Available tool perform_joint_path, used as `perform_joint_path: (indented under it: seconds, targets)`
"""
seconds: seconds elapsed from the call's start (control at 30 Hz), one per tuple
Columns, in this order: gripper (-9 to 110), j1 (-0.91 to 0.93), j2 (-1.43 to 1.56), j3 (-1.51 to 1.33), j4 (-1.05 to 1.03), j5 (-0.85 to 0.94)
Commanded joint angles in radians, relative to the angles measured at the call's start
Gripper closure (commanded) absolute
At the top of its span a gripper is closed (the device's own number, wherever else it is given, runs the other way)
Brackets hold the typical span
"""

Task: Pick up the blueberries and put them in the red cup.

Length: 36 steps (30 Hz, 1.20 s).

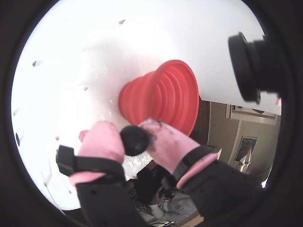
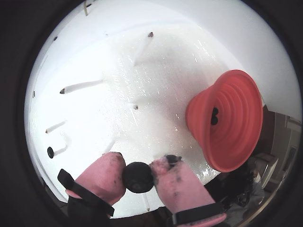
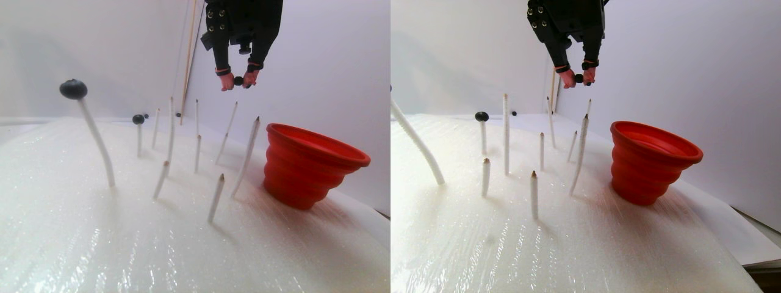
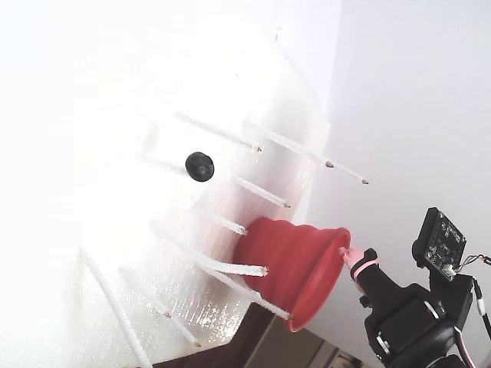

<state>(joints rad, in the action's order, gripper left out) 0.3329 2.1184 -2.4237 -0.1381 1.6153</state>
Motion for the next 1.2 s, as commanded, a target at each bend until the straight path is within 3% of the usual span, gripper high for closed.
perform_joint_path:
  seconds: [0.0, 1.17]
  targets:
    - [92, 0.067, 0.043, 0.057, -0.002, 0.018]
    - [92, 0.328, -0.095, 0.155, 0.025, 0.023]
